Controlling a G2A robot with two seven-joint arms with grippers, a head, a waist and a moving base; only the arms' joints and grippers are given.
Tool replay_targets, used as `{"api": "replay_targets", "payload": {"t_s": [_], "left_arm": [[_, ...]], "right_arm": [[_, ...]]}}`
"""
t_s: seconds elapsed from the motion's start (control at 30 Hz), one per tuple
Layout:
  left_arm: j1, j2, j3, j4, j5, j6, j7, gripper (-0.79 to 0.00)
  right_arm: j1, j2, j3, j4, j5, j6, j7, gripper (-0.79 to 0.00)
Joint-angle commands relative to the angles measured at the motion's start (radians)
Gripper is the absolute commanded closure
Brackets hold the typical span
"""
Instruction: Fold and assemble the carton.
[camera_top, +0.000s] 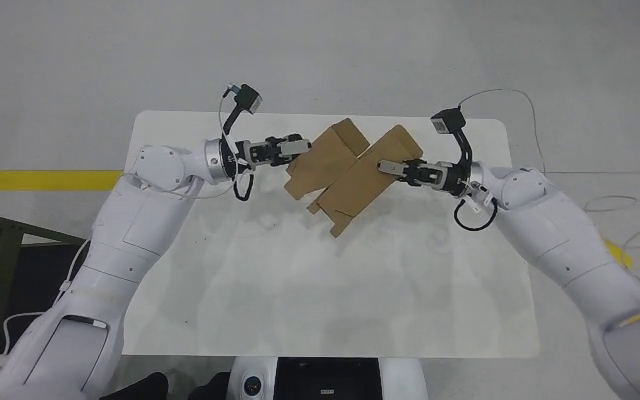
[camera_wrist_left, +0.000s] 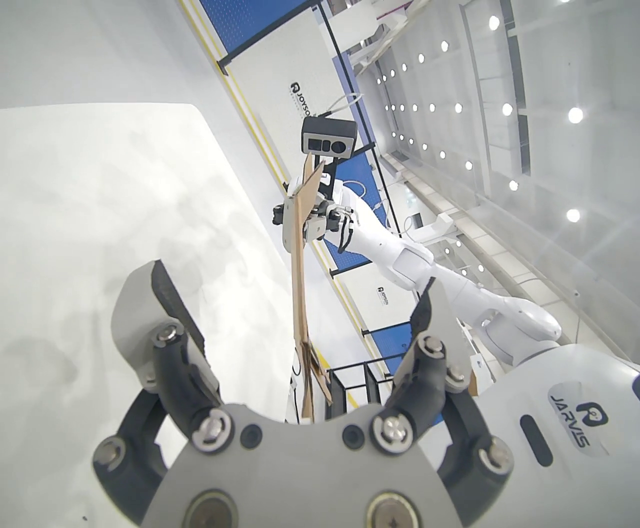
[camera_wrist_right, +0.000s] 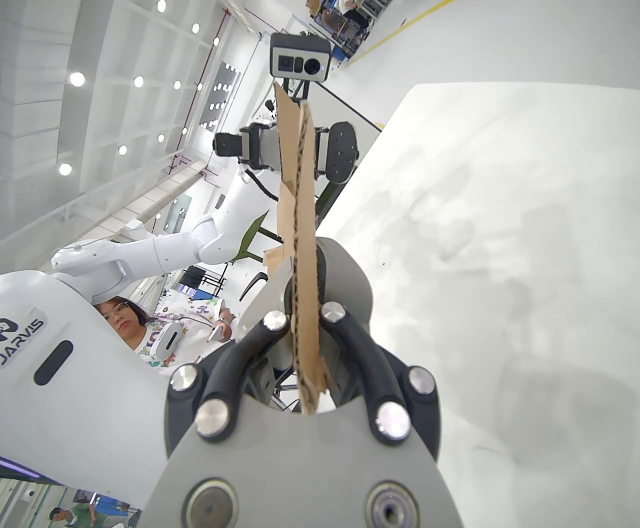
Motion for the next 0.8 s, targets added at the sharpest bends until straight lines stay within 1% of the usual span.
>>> {"api": "replay_targets", "payload": {"t_s": [0.0, 0.17, 0.37, 0.57, 0.77], "left_arm": [[0.012, 0.0, -0.005, -0.014, 0.007, 0.011, 0.026, -0.785], [0.038, 0.001, -0.021, -0.048, 0.0, 0.04, 0.057, -0.785], [0.058, 0.001, -0.031, -0.071, -0.03, 0.063, 0.037, -0.785], [0.067, -0.002, -0.039, -0.078, -0.056, 0.068, 0.027, -0.785], [0.073, -0.002, -0.049, -0.1, -0.064, 0.082, -0.001, -0.785]], "right_arm": [[0.006, -0.011, 0.003, 0.028, -0.008, -0.008, -0.014, 0.0], [0.02, -0.04, 0.017, 0.092, -0.067, -0.015, -0.109, 0.0], [0.017, -0.067, 0.032, 0.132, -0.138, -0.013, -0.202, 0.0], [0.014, -0.088, 0.044, 0.159, -0.19, -0.003, -0.241, 0.0], [0.011, -0.102, 0.062, 0.183, -0.221, -0.002, -0.25, 0.0]]}}
